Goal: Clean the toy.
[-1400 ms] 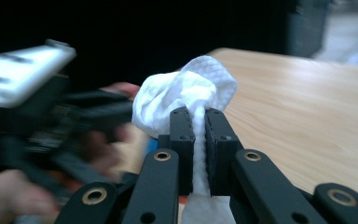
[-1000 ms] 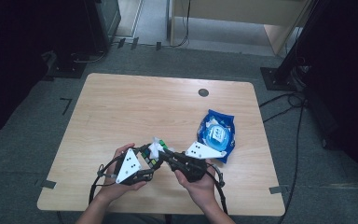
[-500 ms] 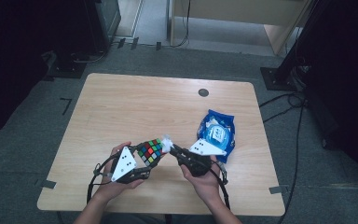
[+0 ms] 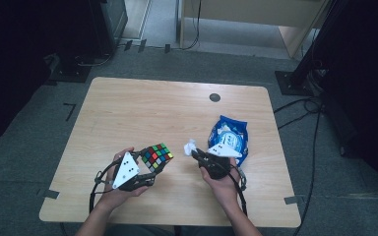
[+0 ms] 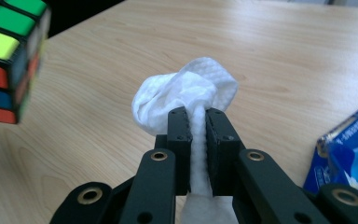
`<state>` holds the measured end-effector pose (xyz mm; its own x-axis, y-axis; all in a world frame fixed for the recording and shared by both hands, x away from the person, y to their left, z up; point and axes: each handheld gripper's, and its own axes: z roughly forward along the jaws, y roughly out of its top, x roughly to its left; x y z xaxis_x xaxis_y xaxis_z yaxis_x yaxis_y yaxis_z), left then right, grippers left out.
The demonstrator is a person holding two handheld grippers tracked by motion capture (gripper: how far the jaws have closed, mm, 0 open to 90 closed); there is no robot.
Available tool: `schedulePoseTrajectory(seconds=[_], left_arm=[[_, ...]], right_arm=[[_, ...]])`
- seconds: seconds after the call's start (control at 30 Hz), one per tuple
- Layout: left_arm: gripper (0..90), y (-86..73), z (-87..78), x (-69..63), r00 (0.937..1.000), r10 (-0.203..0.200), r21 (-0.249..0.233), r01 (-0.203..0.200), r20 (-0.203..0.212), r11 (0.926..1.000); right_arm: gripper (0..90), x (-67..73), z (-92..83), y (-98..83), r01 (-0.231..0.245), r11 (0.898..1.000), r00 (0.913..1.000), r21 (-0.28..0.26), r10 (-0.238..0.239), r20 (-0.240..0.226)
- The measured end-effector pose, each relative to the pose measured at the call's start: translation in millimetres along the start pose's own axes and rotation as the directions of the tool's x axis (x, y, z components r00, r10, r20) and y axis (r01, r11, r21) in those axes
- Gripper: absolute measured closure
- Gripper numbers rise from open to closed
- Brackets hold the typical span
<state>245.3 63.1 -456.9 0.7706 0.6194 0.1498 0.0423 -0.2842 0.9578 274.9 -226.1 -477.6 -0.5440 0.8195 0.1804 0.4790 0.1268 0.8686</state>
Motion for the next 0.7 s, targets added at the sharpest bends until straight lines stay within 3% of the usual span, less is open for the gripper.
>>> schedulePoseTrajectory(seconds=[0.13, 0.27, 0.4, 0.53, 0.57, 0.6, 0.7], left_arm=[[34.3, -0.5, -0.1, 0.8, 1.0, 0.001, 0.001, -0.001, 0.0, 1.0], [34.3, -1.3, 0.9, 0.5, 1.0, -0.003, 0.003, 0.003, 0.002, 1.0], [34.2, -1.5, 1.0, 0.7, 1.0, -0.002, 0.004, 0.002, 0.0, 1.0], [34.3, -1.5, 1.0, 1.0, 1.0, -0.003, 0.004, 0.003, -0.005, 1.0], [34.2, -2.0, 1.6, 0.7, 1.0, -0.004, 0.004, 0.004, -0.005, 1.0], [34.3, -2.0, 1.6, 0.7, 1.0, -0.004, 0.004, 0.004, -0.005, 1.0], [34.2, -3.2, 3.9, -1.9, 1.0, 0.002, 0.011, -0.002, -0.006, 0.9999]], right_arm=[[80.9, -3.6, 2.1, -2.9, -0.011, 1.0, 0.9999, 0.01, 0.011, 0.013], [58.7, -4.0, 1.1, -1.1, -0.021, 1.0, 0.9997, -0.015, 0.021, 0.014], [51.5, 0.0, -1.9, 3.3, -0.018, 0.999, 0.9996, -0.035, 0.018, 0.022], [49.0, 8.6, -9.7, 11.4, -0.024, 0.997, 0.9997, -0.069, 0.023, -0.008], [47.2, 14.9, -14.7, 16.6, -0.037, 0.995, 0.9985, -0.089, 0.033, -0.043], [47.2, 14.9, -14.7, 16.6, -0.037, 0.995, 0.9985, -0.089, 0.033, -0.043], [42.4, 26.2, -21.5, 24.8, -0.074, 0.991, 0.9921, -0.115, 0.061, -0.109]])
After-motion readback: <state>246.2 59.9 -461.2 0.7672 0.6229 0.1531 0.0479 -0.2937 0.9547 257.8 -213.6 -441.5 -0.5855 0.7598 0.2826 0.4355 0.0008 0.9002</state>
